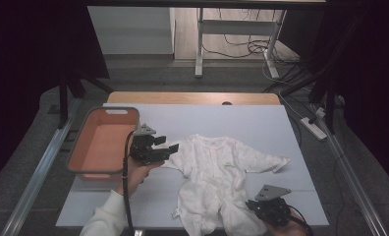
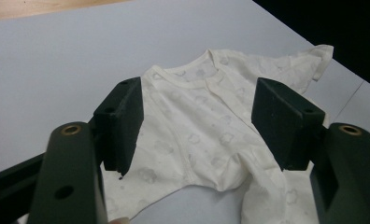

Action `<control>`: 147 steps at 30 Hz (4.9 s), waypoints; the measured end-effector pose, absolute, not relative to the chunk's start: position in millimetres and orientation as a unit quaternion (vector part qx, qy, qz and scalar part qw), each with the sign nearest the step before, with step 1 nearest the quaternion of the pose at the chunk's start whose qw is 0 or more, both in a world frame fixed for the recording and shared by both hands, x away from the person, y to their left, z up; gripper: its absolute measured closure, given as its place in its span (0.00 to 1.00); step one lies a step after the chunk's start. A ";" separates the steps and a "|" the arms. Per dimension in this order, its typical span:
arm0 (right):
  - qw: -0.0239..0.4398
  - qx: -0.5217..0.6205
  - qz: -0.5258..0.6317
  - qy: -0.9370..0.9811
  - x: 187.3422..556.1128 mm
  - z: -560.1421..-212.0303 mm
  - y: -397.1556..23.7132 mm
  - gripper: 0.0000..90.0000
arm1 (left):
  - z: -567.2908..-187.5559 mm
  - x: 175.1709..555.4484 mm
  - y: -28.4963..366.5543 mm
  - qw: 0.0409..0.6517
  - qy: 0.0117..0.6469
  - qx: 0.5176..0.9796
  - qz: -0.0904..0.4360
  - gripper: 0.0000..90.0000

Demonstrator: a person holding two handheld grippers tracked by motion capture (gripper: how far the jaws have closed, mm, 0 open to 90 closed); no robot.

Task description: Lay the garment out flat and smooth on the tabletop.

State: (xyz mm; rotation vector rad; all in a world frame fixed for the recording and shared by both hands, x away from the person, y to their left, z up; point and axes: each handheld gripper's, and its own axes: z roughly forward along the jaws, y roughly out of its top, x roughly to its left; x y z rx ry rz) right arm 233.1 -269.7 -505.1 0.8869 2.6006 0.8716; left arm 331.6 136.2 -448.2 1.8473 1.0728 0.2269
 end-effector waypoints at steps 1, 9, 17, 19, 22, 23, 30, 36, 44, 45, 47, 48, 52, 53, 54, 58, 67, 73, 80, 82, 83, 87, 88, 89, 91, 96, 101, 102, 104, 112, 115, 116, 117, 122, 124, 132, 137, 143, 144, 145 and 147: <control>0.126 0.308 0.298 0.895 229.2 -505.2 -272.9 0.98 | -447.9 331.5 136.5 0.477 0.439 0.756 0.093 0.38; 0.140 0.323 0.326 0.877 216.9 -498.4 -290.3 0.68 | -448.0 333.4 132.1 0.476 0.436 0.758 0.092 0.38; 0.201 0.401 0.346 0.824 255.5 -485.4 -314.2 0.58 | -448.6 334.8 131.4 0.476 0.435 0.759 0.091 0.38; 0.214 0.423 0.338 0.813 268.8 -486.4 -321.1 0.58 | -448.6 334.8 132.0 0.476 0.436 0.759 0.091 0.38; 0.232 0.447 0.321 0.802 287.7 -491.8 -329.3 0.60 | -448.7 334.7 132.5 0.476 0.436 0.758 0.091 0.38; 0.233 0.455 0.316 0.799 293.7 -493.9 -332.0 0.60 | -448.8 334.6 132.7 0.476 0.437 0.758 0.091 0.38; 0.222 0.506 0.302 0.777 326.9 -506.5 -347.7 0.62 | -449.2 334.2 134.8 0.475 0.438 0.757 0.093 0.38; 0.222 0.507 0.292 0.780 338.2 -512.0 -349.5 0.75 | -449.3 333.6 135.6 0.475 0.438 0.758 0.094 0.38; 0.220 0.503 0.296 0.781 342.3 -511.9 -352.9 0.94 | -450.5 333.1 134.8 0.471 0.439 0.759 0.094 0.38; 0.221 0.502 0.296 0.782 342.6 -511.7 -353.4 0.96 | -450.4 333.1 134.9 0.471 0.439 0.759 0.095 0.38; 0.223 0.500 0.294 0.784 342.6 -511.1 -354.3 0.98 | -450.3 333.2 135.3 0.472 0.439 0.759 0.095 0.38; 0.221 0.499 0.294 0.784 342.6 -510.7 -354.9 0.98 | -450.2 333.2 135.6 0.472 0.439 0.759 0.095 0.38; 0.222 0.502 0.299 0.781 339.3 -505.5 -358.5 0.99 | -449.4 333.0 136.3 0.473 0.439 0.758 0.096 0.38; 0.226 0.501 0.299 0.780 337.7 -503.0 -360.0 0.99 | -449.0 332.8 136.5 0.474 0.439 0.757 0.096 0.38; 0.230 0.499 0.300 0.779 335.9 -500.4 -361.7 0.99 | -448.7 332.8 136.7 0.474 0.439 0.757 0.096 0.38; 0.238 0.503 0.311 0.771 327.4 -489.6 -371.6 0.99 | -448.0 333.0 137.3 0.475 0.438 0.757 0.096 0.38; 0.233 0.526 0.297 0.762 313.5 -484.7 -388.6 0.98 | -447.1 333.8 135.5 0.476 0.437 0.757 0.095 0.38; 0.256 0.528 0.298 0.753 308.1 -482.7 -388.1 0.70 | -447.9 334.5 133.3 0.475 0.435 0.759 0.094 0.38; 0.260 0.477 0.330 0.772 303.5 -474.9 -362.5 0.62 | -447.4 333.9 135.1 0.475 0.436 0.758 0.095 0.38; 0.261 0.462 0.332 0.780 300.8 -473.1 -352.2 0.61 | -447.2 333.6 135.7 0.475 0.436 0.758 0.095 0.38; 0.260 0.455 0.335 0.783 299.1 -472.4 -347.3 0.61 | -446.9 333.4 136.0 0.475 0.436 0.758 0.096 0.38; 0.252 0.433 0.341 0.795 292.1 -470.3 -331.7 0.60 | -446.3 332.9 137.2 0.477 0.437 0.756 0.096 0.38; 0.248 0.430 0.343 0.798 290.6 -469.9 -328.7 0.60 | -446.4 333.0 137.4 0.477 0.437 0.757 0.096 0.38; 0.246 0.425 0.345 0.800 289.1 -469.6 -325.5 0.59 | -446.5 333.0 137.4 0.477 0.437 0.757 0.096 0.38; 0.242 0.416 0.348 0.805 285.7 -469.4 -318.5 0.59 | -446.4 332.9 137.2 0.477 0.437 0.757 0.096 0.38; 0.228 0.392 0.348 0.821 276.3 -469.0 -301.6 0.59 | -446.3 333.1 137.1 0.477 0.437 0.756 0.095 0.38; 0.207 0.380 0.354 0.829 266.3 -471.9 -291.1 0.58 | -445.9 332.8 137.2 0.478 0.436 0.757 0.096 0.38; 0.204 0.377 0.355 0.831 264.3 -472.4 -289.2 0.58 | -445.7 332.7 137.2 0.478 0.435 0.757 0.096 0.38; 0.199 0.369 0.358 0.834 260.1 -473.2 -284.7 0.58 | -445.6 332.6 137.4 0.478 0.435 0.757 0.096 0.38; 0.178 0.329 0.377 0.847 241.6 -468.9 -261.3 0.58 | -445.5 332.6 138.4 0.478 0.436 0.757 0.096 0.38; 0.174 0.309 0.382 0.853 234.0 -467.2 -250.3 0.58 | -445.4 332.4 138.6 0.478 0.436 0.757 0.096 0.38; 0.170 0.304 0.385 0.855 231.4 -467.4 -246.0 0.58 | -445.4 332.4 138.6 0.478 0.436 0.757 0.096 0.38; 0.166 0.297 0.385 0.858 229.1 -467.6 -241.8 0.58 | -445.4 332.3 138.5 0.478 0.436 0.757 0.097 0.38; 0.142 0.263 0.384 0.874 219.1 -472.7 -219.0 0.58 | -445.7 332.3 137.5 0.477 0.436 0.757 0.097 0.38; 0.136 0.248 0.381 0.880 215.2 -475.2 -210.2 0.58 | -446.1 332.5 137.2 0.477 0.436 0.757 0.097 0.38; 0.110 0.204 0.377 0.897 195.4 -482.2 -182.6 0.58 | -447.6 333.0 138.0 0.474 0.438 0.758 0.097 0.38; 0.109 0.169 0.368 0.908 183.6 -486.2 -166.3 0.58 | -447.1 332.5 136.8 0.474 0.436 0.758 0.097 0.38; 0.096 0.156 0.338 0.923 187.1 -499.9 -153.1 0.60 | -447.4 332.8 135.9 0.474 0.436 0.759 0.097 0.38; 0.098 0.157 0.328 0.926 188.3 -502.2 -151.6 0.60 | -447.3 332.7 136.0 0.474 0.436 0.759 0.097 0.38; 0.105 0.158 0.317 0.929 189.7 -504.2 -151.0 0.60 | -447.1 332.5 136.3 0.474 0.436 0.759 0.097 0.38; 0.102 0.165 0.303 0.933 193.2 -508.6 -152.3 0.60 | -446.9 332.4 137.2 0.475 0.436 0.758 0.097 0.38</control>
